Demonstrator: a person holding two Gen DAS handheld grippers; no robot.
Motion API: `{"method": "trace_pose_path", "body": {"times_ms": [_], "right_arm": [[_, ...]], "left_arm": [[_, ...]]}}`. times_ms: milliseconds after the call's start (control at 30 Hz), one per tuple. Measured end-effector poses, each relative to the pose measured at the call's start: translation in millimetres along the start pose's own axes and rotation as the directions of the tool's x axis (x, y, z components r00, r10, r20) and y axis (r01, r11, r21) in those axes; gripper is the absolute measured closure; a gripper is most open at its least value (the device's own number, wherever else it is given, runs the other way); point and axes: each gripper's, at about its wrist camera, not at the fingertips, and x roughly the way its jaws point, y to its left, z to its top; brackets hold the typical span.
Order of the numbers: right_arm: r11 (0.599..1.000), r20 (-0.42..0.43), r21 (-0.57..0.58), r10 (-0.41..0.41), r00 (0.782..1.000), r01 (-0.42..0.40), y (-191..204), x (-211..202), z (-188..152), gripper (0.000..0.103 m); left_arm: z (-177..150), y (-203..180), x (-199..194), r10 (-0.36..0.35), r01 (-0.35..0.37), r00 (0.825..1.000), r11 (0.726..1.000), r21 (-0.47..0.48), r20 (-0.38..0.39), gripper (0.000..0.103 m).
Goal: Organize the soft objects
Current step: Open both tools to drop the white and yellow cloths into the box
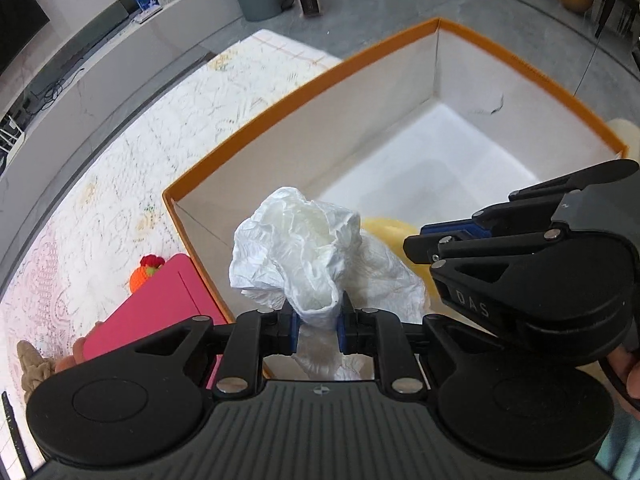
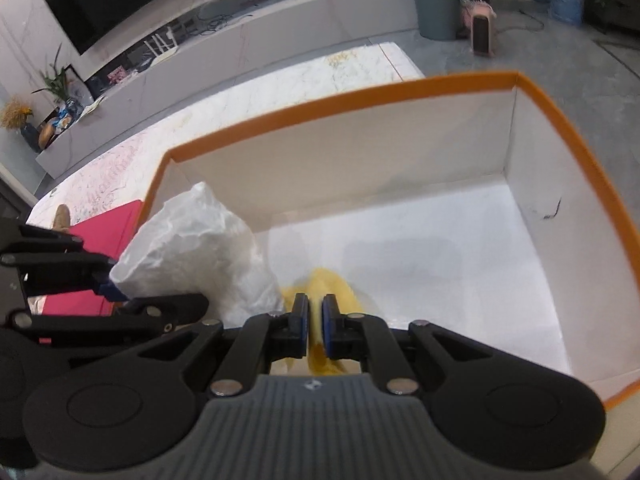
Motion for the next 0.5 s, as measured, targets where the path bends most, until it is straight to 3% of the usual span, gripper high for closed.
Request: {"method": "trace_pose_path", "body": {"times_ms": [200, 300, 400, 500], "right_arm": [[1.0, -0.045, 0.006, 0.002, 0.999, -0.001, -1.4, 11.7, -1.4, 0.094], [1.0, -0.036, -0.004, -0.013, 0.999, 0.013, 1.9, 8.4, 0.0, 0.084], [0.998, -0.015, -0.032, -0.056, 0.998, 0.056, 4.4, 4.5, 0.9, 0.071], [0.997, -0.005, -0.032, -0.064, 0.998, 0.064, 3.7, -0.9, 2.6, 0.068]], "left_arm": [[7.9, 0.4, 6.9, 0.0, 0.001, 1.0, 1.0, 0.022, -0.019, 0.075], [13.7, 1.5, 6.1, 0.004, -0.004, 1.0, 1.0, 0.018, -0.005, 0.075], [14.4, 0.7, 1.8, 0.012, -0.012, 1.0, 1.0, 0.015, 0.008, 0.066], [14.2, 4.7, -6.5, 0.006, -0.006, 0.999, 1.0, 0.005, 0.032, 0.062]]}}
